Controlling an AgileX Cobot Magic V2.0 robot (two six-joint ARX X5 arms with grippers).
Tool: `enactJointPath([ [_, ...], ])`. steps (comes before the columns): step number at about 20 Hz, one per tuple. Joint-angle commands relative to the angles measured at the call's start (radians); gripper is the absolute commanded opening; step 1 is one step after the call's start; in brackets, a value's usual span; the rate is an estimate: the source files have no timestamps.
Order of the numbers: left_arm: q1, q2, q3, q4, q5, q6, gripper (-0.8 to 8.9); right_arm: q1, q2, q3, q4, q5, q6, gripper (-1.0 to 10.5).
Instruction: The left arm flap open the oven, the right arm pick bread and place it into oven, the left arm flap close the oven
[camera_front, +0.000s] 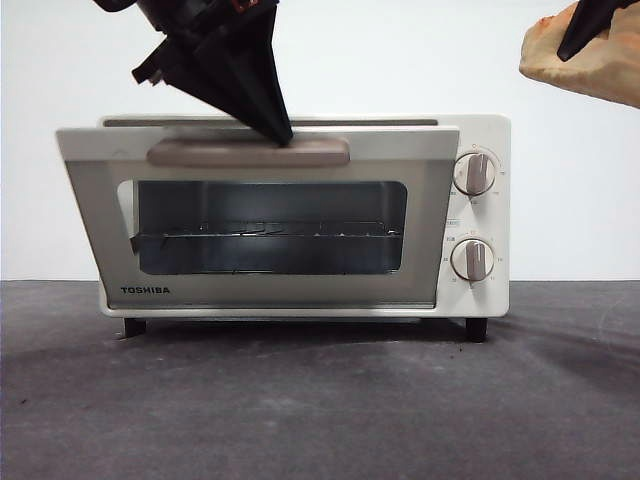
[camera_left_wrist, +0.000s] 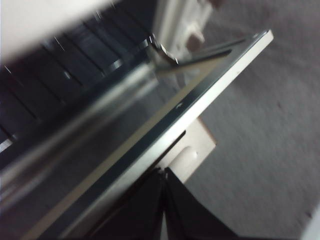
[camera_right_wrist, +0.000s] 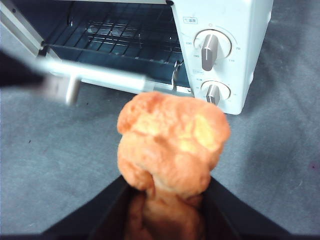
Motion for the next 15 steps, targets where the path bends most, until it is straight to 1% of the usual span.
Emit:
enactJointPath([
  [1, -0.031, 0.034, -0.005, -0.056, -0.022, -0.041, 0.11, 0.008, 0.004, 0.018, 0.004, 0.003, -0.009, 1.6],
  [4, -0.062, 0.034, -0.005, -0.133, -0.022, -0.07, 0.11, 0.008, 0.004, 0.018, 0.005, 0.003, -0.013, 1.6],
  [8, -0.082, 0.034, -0.005, -0.185, -0.022, -0.094, 0.11, 0.008, 0.004, 0.018, 0.005, 0.003, -0.014, 1.6],
  [10, -0.085, 0.034, -0.005, -0.187, -0.022, -0.112, 0.11, 0.008, 0.005, 0.018, 0.004, 0.003, -0.016, 1.6],
  [15, -0.074, 0.017, -0.005, -0.153, -0.023, -0.112, 0.11, 0.008, 0.006, 0.018, 0.004, -0.004, -0.016, 1.6],
])
